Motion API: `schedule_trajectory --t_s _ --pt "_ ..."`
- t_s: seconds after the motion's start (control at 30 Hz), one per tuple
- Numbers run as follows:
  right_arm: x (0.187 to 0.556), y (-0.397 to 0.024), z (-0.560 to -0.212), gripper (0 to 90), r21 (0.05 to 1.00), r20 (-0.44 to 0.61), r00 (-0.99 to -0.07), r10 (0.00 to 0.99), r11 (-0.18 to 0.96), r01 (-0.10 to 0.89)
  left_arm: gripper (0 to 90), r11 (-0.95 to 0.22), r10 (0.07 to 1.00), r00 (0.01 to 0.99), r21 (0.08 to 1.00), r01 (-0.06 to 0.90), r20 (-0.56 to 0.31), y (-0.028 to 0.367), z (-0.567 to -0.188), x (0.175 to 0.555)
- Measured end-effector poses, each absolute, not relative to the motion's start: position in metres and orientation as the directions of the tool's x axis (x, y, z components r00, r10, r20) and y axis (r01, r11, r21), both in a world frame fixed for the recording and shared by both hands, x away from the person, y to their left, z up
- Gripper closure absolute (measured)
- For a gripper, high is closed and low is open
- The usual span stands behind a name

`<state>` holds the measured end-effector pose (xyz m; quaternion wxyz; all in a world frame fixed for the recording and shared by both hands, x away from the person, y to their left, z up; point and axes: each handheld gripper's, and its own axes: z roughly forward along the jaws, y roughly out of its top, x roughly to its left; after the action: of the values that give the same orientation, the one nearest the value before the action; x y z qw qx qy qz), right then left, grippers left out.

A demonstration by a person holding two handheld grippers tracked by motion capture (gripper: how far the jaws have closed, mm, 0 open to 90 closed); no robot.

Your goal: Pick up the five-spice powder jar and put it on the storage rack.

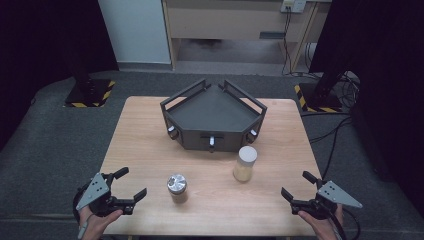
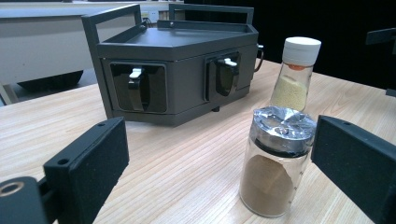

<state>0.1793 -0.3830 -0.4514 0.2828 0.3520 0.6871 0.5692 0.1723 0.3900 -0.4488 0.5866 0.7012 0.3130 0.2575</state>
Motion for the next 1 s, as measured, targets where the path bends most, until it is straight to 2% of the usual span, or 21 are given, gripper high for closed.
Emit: schedule_trajectory --t_s 1.0 --pt "0.1785 -0.3856 -0.4542 2.3 0.979 0.033 -0.594 0.804 0.092 0.18 2.9 -0.12 0.739 0.674 0.983 0.141 -0.006 0.3955 -0.4493 0.1758"
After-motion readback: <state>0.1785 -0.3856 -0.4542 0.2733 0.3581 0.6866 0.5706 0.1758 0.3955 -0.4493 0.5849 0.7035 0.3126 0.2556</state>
